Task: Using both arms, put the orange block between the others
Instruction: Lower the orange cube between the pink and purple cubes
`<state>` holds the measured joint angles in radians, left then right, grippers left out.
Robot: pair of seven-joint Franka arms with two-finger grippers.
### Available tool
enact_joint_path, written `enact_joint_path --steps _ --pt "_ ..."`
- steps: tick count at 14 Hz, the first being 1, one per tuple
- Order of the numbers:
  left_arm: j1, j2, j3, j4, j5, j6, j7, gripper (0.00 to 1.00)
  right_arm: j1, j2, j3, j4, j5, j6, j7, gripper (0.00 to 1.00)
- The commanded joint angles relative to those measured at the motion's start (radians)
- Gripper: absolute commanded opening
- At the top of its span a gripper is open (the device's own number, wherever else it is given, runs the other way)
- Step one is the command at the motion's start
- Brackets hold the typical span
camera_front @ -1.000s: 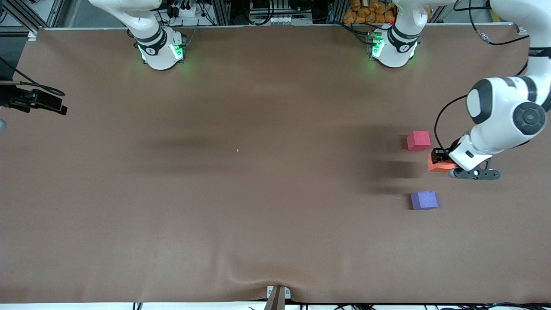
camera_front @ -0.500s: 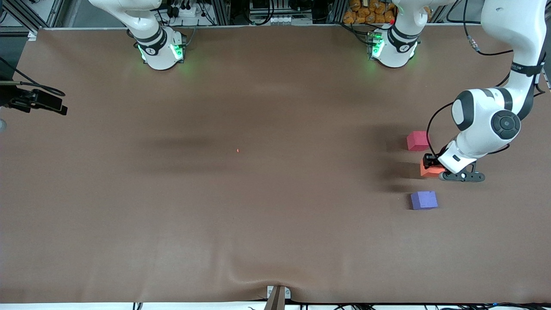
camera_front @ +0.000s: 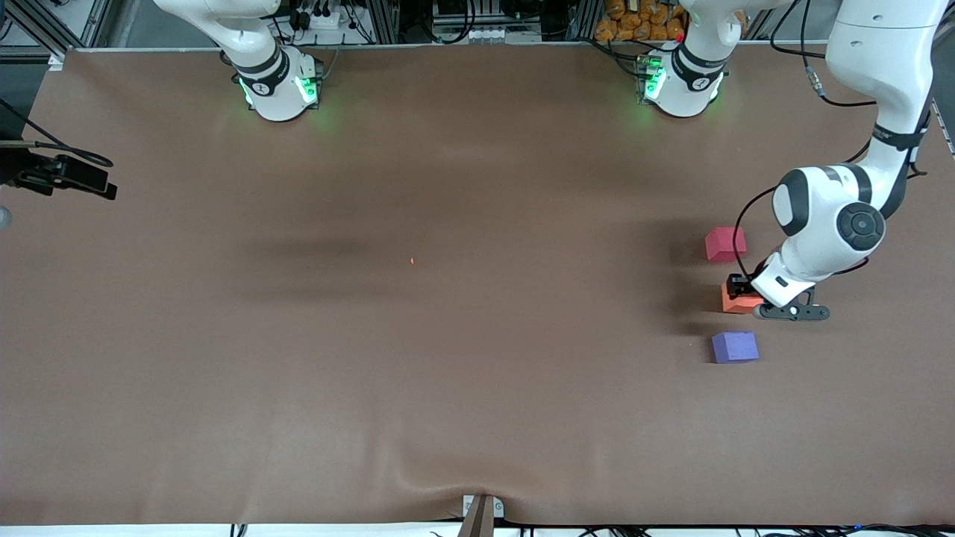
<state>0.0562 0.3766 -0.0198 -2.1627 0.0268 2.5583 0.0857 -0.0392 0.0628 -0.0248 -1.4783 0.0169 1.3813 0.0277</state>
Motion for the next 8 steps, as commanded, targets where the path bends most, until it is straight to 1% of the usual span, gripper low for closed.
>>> enact_joint_path --steps 1,8 --pt "0.008 -0.005 -0.026 -0.003 -0.016 0.014 -0.006 0.00 -0.016 0.002 0.014 0.000 -0.003 0.005 -0.003 1.00" --pt "0.011 0.018 -0.032 0.000 -0.016 0.019 -0.004 0.01 -0.018 0.002 0.014 0.000 -0.003 0.005 -0.002 1.00"
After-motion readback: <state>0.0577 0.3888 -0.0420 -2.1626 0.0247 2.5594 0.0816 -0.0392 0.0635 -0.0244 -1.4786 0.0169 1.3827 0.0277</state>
